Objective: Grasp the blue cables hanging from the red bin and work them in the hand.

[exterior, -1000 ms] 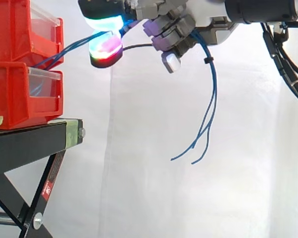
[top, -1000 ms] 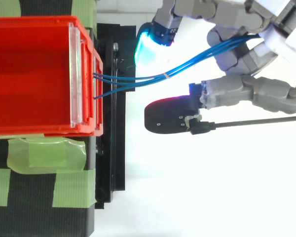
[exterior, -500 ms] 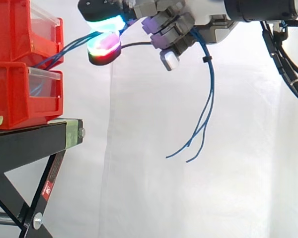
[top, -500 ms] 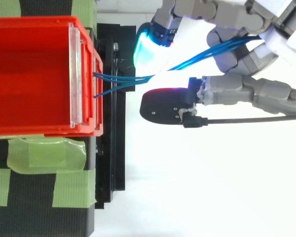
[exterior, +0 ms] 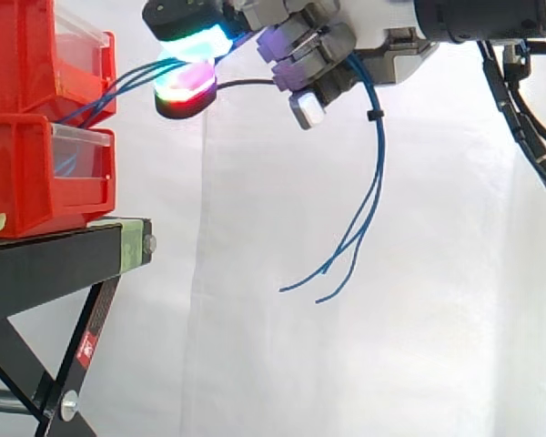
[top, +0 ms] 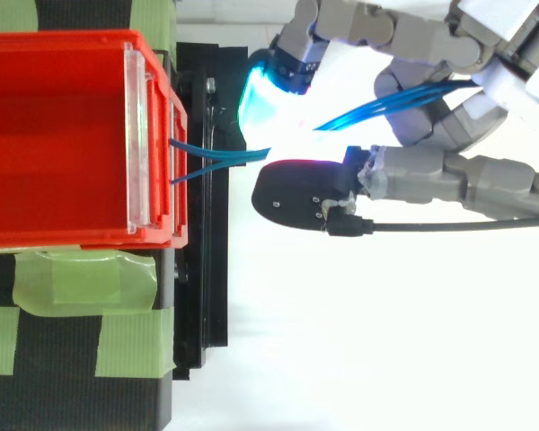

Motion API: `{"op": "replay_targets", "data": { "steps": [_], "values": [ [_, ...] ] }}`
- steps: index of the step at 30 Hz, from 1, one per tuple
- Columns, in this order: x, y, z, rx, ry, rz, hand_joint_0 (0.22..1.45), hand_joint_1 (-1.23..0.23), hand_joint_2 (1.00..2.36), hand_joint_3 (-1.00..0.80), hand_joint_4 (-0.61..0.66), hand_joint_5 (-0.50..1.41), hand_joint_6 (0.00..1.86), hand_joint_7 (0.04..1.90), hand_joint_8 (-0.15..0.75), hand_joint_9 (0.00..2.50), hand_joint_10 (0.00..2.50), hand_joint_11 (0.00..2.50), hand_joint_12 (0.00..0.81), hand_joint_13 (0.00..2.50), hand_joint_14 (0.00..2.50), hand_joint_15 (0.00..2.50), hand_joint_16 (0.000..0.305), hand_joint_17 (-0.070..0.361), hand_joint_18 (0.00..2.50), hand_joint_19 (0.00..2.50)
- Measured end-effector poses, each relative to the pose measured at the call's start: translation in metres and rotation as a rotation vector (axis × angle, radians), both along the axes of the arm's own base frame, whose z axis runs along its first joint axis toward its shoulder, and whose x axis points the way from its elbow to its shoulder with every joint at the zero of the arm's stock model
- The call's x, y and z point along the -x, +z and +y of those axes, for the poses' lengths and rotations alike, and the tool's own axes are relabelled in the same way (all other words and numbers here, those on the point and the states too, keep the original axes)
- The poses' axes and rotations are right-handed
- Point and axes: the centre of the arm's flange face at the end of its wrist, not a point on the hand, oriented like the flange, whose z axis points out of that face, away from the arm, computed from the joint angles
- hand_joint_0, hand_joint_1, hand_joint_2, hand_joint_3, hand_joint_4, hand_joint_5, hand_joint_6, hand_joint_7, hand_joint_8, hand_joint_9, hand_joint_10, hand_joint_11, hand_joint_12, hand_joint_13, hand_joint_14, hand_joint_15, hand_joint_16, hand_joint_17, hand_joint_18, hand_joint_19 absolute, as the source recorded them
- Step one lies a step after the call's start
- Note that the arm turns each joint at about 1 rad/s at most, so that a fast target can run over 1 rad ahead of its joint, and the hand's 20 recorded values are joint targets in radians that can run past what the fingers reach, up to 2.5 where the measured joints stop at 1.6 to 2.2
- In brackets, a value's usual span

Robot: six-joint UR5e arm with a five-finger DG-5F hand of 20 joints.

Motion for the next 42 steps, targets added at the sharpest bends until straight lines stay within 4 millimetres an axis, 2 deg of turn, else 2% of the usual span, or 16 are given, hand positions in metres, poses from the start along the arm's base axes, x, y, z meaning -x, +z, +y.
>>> {"op": "replay_targets", "data": {
  "steps": [3, 5, 8, 11, 13, 14, 15, 19, 20, 23, 24, 25, 26, 27, 29, 42],
  "values": [
    [0.001, -0.001, 0.001, -0.017, 0.005, -0.001, 0.95, -0.64, 1.01, 0.13, 0.4, 0.37, 0.01, 1.27, 0.535, 1.78, 2.5, 2.5, 0.712, 2.02, 2.5, 1.97, 0.237, 0.178, 2.5, 0.65],
    [0.001, -0.001, 0.001, -0.024, 0.007, -0.003, 0.96, -0.67, 1.02, 0.29, 0.42, 0.37, 0.01, 1.26, 0.535, 1.78, 2.5, 2.5, 0.712, 2.02, 2.5, 1.97, 0.237, 0.178, 2.5, 0.65],
    [0.001, -0.001, 0.002, -0.036, 0.01, -0.007, 0.9, -0.65, 1.22, 0.28, 0.42, 0.37, 0.01, 1.26, 0.535, 1.78, 2.5, 2.5, 0.712, 2.02, 2.5, 1.97, 0.237, 0.178, 2.5, 0.65],
    [0.001, -0.001, 0.002, -0.046, 0.012, -0.01, 0.87, -0.65, 1.33, 0.21, 0.43, 0.37, 0.01, 1.26, 0.535, 1.78, 2.5, 2.5, 0.712, 2.02, 2.5, 1.97, 0.237, 0.178, 2.5, 0.65],
    [0.001, -0.001, 0.002, -0.054, 0.014, -0.013, 0.93, -0.69, 1.08, 0.24, 0.43, 0.36, 0.01, 1.26, 0.535, 1.78, 2.5, 2.5, 0.712, 2.02, 2.5, 1.97, 0.237, 0.178, 2.5, 0.65],
    [0.001, -0.002, 0.003, -0.057, 0.015, -0.014, 0.94, -0.69, 1.07, 0.22, 0.43, 0.36, 0.01, 1.26, 0.535, 1.78, 2.5, 2.5, 0.712, 2.02, 2.5, 1.97, 0.237, 0.178, 2.5, 0.65],
    [0.001, -0.002, 0.003, -0.059, 0.016, -0.015, 0.96, -0.7, 1.0, 0.24, 0.42, 0.36, 0.01, 1.25, 0.535, 1.78, 2.5, 2.5, 0.712, 2.02, 2.5, 1.97, 0.237, 0.178, 2.5, 0.65],
    [0.001, -0.002, 0.003, -0.062, 0.016, -0.015, 1.02, -0.67, 1.01, 0.42, 0.39, 0.35, 0.01, 1.26, 0.535, 1.78, 2.5, 2.5, 0.712, 2.02, 2.5, 1.97, 0.237, 0.178, 2.5, 0.65],
    [0.001, -0.002, 0.003, -0.063, 0.017, -0.015, 0.96, -0.63, 1.17, 0.37, 0.4, 0.35, 0.01, 1.26, 0.535, 1.78, 2.5, 2.5, 0.712, 2.02, 2.5, 1.97, 0.237, 0.178, 2.5, 0.65],
    [0.002, -0.002, 0.004, -0.067, 0.019, -0.017, 0.91, -0.61, 1.34, 0.31, 0.41, 0.36, 0.01, 1.26, 0.535, 1.78, 2.5, 2.5, 0.712, 2.02, 2.5, 1.97, 0.237, 0.178, 2.5, 0.65],
    [0.001, -0.002, 0.005, -0.07, 0.02, -0.018, 0.9, -0.63, 1.32, 0.24, 0.41, 0.36, 0.01, 1.26, 0.535, 1.78, 2.5, 2.5, 0.712, 2.02, 2.5, 1.97, 0.237, 0.178, 2.5, 0.65],
    [0.001, -0.002, 0.005, -0.073, 0.022, -0.02, 0.93, -0.65, 1.21, 0.27, 0.42, 0.36, 0.01, 1.26, 0.535, 1.78, 2.5, 2.5, 0.712, 2.02, 2.5, 1.97, 0.237, 0.178, 2.5, 0.65],
    [0.001, -0.002, 0.006, -0.077, 0.023, -0.021, 0.96, -0.68, 1.04, 0.27, 0.42, 0.35, 0.01, 1.26, 0.535, 1.78, 2.5, 2.5, 0.712, 2.02, 2.5, 1.97, 0.237, 0.178, 2.5, 0.65],
    [0.002, -0.002, 0.007, -0.083, 0.024, -0.024, 0.96, -0.69, 1.0, 0.22, 0.43, 0.35, 0.01, 1.26, 0.535, 1.78, 2.5, 2.5, 0.712, 2.02, 2.5, 1.97, 0.237, 0.178, 2.5, 0.65],
    [0.002, -0.002, 0.007, -0.093, 0.026, -0.027, 0.94, -0.69, 1.01, 0.11, 0.42, 0.35, 0.01, 1.25, 0.535, 1.78, 2.5, 2.5, 0.712, 2.02, 2.5, 1.97, 0.237, 0.178, 2.5, 0.65],
    [0.006, -0.006, 0.011, -0.199, 0.046, -0.039, 0.94, -0.68, 1.01, 0.02, 0.42, 0.34, 0.01, 1.25, 0.535, 1.78, 2.5, 2.5, 0.712, 2.02, 2.5, 1.97, 0.237, 0.178, 2.5, 0.65]
  ]
}}
